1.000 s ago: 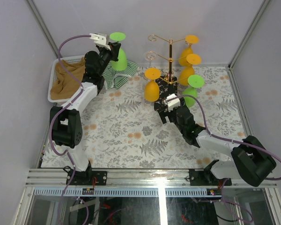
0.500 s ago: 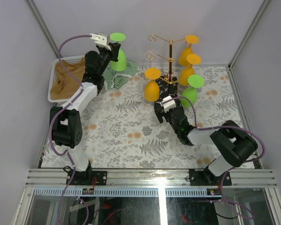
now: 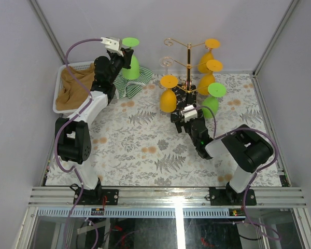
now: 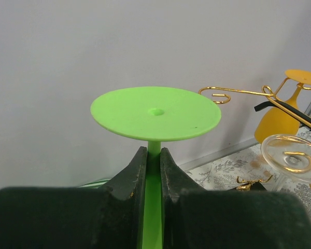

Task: Place the wine glass upside down on the wine glass rack
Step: Move the wine rack to the center of the board.

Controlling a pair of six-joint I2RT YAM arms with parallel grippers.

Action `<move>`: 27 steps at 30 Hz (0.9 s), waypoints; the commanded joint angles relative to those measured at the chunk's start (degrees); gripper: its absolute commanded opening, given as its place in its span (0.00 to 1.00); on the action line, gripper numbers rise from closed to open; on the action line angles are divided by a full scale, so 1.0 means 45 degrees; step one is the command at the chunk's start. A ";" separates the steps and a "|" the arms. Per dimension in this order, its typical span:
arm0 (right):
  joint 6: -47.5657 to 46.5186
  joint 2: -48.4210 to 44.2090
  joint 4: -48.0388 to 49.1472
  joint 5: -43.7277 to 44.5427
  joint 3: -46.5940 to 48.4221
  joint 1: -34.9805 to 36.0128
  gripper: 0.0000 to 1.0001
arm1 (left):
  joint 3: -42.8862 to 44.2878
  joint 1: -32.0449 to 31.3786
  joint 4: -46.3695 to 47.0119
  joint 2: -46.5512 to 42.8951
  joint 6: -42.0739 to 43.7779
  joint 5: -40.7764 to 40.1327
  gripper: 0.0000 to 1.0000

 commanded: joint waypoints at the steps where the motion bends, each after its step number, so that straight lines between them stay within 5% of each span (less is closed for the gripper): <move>1: 0.0143 0.0306 0.1494 -0.0319 0.0566 -0.0335 0.99 | 0.0465 0.0089 0.0298 -0.0109 0.0263 -0.0140 0.00; 27: -0.1066 0.1217 0.3375 -0.5424 0.0363 -0.0518 0.99 | 0.0519 0.0069 0.0042 -0.0127 0.0640 -0.0244 0.00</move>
